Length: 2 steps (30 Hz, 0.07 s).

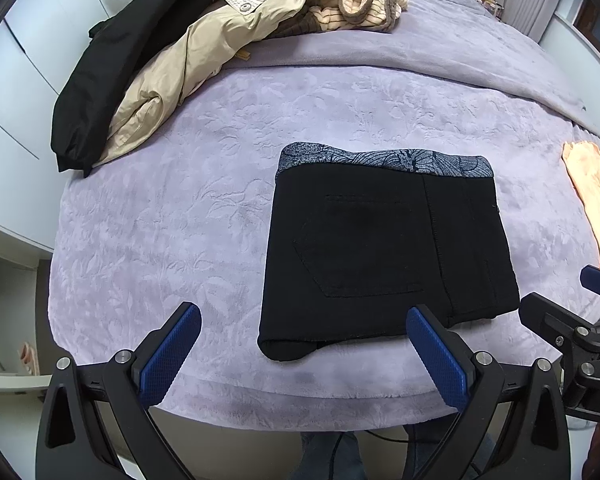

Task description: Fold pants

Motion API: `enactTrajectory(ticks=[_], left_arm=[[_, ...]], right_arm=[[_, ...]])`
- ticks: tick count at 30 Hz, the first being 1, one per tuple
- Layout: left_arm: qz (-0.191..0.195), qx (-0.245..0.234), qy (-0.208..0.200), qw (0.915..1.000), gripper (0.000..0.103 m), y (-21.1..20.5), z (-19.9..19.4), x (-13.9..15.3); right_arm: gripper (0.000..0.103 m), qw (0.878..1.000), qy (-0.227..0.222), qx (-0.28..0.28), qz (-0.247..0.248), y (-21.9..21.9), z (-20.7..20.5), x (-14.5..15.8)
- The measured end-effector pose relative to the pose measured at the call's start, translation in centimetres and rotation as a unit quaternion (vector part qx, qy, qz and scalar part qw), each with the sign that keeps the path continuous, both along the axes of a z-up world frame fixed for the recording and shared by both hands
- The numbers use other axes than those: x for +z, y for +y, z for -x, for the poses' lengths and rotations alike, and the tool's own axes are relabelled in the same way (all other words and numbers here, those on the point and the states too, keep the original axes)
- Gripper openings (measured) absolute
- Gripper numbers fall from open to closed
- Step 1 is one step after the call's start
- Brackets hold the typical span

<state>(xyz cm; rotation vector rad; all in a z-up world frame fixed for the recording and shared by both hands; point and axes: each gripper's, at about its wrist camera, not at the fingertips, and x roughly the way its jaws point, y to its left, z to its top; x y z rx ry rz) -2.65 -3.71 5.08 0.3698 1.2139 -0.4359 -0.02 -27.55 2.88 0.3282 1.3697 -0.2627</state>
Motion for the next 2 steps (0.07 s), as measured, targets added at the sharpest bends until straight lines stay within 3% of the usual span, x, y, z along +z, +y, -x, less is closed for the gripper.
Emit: enactTrajectory(ticks=[2], left_arm=[[0.000,0.000,0.000,1.0000,0.103,0.03,0.02,0.05]], right_arm=[[0.103,1.000,0.000,0.000,0.000,0.03,-0.01,-0.01]])
